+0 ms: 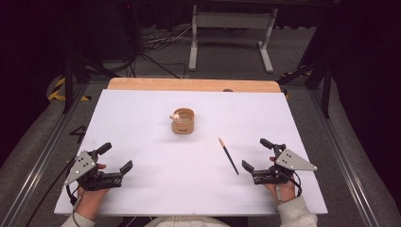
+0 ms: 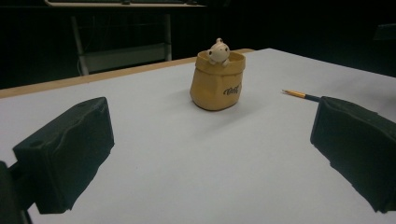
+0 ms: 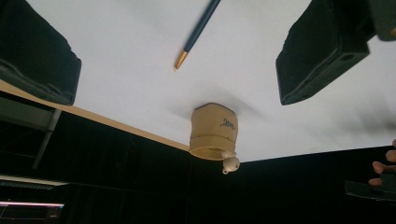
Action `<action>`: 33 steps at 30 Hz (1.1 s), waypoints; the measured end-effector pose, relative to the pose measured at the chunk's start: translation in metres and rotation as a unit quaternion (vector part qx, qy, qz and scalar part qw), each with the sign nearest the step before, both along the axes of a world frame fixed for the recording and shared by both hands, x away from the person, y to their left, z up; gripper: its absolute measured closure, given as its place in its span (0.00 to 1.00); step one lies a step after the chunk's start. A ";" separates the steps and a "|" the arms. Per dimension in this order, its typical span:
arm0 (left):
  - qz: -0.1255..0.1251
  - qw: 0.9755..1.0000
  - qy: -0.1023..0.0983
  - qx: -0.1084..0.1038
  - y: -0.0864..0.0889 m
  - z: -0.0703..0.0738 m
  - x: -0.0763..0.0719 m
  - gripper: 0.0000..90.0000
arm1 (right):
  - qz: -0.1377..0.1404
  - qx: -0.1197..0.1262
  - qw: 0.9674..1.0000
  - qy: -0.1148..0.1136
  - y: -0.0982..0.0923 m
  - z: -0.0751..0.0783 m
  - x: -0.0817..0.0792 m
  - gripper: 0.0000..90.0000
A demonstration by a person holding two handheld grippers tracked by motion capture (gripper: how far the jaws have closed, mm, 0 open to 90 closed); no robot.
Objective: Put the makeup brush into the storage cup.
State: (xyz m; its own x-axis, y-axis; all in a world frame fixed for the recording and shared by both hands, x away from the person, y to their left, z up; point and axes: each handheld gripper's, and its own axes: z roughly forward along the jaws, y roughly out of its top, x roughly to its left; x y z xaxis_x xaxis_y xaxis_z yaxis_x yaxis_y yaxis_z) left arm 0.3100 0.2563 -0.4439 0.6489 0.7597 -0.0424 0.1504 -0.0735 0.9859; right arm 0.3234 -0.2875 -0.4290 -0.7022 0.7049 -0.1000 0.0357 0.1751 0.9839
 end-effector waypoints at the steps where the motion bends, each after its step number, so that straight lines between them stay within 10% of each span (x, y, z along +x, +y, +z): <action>1: 0.000 1.000 -0.001 0.000 0.000 0.000 0.000 0.00 | 0.000 0.000 1.000 0.000 0.000 0.000 0.000 0.01; 33: -0.007 1.000 0.004 0.007 -0.002 0.000 0.002 0.00 | 0.008 0.007 1.000 0.018 0.021 0.018 0.011 0.02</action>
